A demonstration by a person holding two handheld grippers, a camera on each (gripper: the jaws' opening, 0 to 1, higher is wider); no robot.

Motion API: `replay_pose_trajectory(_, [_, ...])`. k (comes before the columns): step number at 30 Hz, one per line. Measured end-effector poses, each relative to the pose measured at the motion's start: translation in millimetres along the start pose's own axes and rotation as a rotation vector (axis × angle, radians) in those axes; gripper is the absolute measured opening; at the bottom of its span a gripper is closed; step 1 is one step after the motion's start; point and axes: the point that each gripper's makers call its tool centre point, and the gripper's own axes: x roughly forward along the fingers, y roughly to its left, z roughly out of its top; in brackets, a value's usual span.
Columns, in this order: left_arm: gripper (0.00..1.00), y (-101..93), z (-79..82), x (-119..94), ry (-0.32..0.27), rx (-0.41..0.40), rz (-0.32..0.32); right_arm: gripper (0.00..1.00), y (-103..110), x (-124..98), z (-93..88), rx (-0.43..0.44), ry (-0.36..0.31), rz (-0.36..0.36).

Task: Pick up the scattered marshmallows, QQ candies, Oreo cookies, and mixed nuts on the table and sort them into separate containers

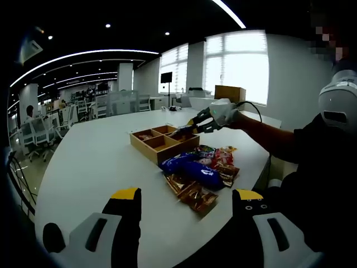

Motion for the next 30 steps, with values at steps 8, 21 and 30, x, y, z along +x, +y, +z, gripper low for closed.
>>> replay_pose_trajectory(8, [0.70,2.5,-1.6,-1.2,0.001,-0.005,0.004,0.05,3.4,4.7,-0.8,-0.049,0.021,-0.001])
replay_pose_trajectory(21, [0.70,2.0,-2.2,1.2,0.006,-0.006,-0.002,0.06,3.5,10.9,-3.3,-0.076,0.036,0.010])
replay_pose_trajectory(30, [0.70,2.5,-2.1,3.2,0.008,-0.007,-0.004,0.06,4.3,16.7,-5.4,-0.082,0.039,0.019])
